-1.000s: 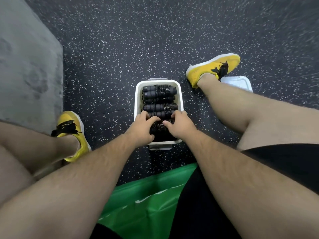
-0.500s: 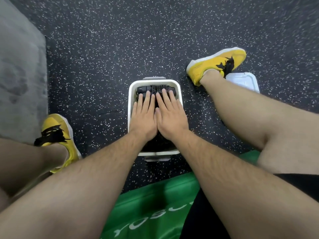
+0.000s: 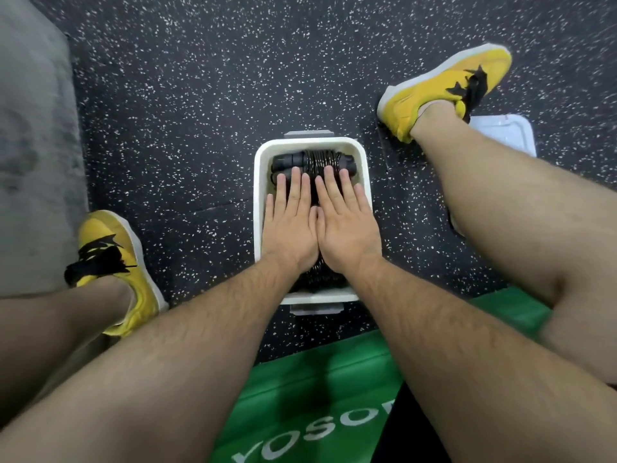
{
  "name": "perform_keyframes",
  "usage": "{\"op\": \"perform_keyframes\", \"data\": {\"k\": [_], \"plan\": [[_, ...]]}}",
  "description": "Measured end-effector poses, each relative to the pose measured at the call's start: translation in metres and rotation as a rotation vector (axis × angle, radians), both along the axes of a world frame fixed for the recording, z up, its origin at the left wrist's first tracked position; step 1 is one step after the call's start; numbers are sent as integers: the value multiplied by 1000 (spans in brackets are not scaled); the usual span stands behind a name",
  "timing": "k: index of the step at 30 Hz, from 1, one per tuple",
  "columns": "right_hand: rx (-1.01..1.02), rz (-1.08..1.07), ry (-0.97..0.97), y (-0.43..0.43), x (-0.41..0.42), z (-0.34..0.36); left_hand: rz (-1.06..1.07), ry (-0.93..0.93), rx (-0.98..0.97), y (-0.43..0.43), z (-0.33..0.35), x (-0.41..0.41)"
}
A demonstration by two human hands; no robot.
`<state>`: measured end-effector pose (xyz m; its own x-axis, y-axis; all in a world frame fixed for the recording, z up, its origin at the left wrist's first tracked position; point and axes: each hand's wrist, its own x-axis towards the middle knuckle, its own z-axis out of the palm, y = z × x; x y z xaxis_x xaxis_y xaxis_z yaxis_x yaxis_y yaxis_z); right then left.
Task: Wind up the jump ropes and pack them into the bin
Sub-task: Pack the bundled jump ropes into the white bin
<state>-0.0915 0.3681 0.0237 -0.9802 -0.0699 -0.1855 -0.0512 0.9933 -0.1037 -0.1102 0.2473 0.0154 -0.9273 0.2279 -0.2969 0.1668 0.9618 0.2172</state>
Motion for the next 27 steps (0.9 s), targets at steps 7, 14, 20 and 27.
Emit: {"op": "perform_keyframes", "data": {"k": [7, 14, 20, 27], "plan": [[-67, -4, 4, 0, 0, 11, -8, 25, -29, 1, 6, 1], [-114, 32, 49, 8, -20, 58, -62, 104, 34, -1, 51, -24], [-28, 24, 316, 36, -42, 163, -147, 372, 170, 36, 150, -50], [33, -216, 603, 133, -41, 218, -265, 479, 382, 140, 215, -65]]}}
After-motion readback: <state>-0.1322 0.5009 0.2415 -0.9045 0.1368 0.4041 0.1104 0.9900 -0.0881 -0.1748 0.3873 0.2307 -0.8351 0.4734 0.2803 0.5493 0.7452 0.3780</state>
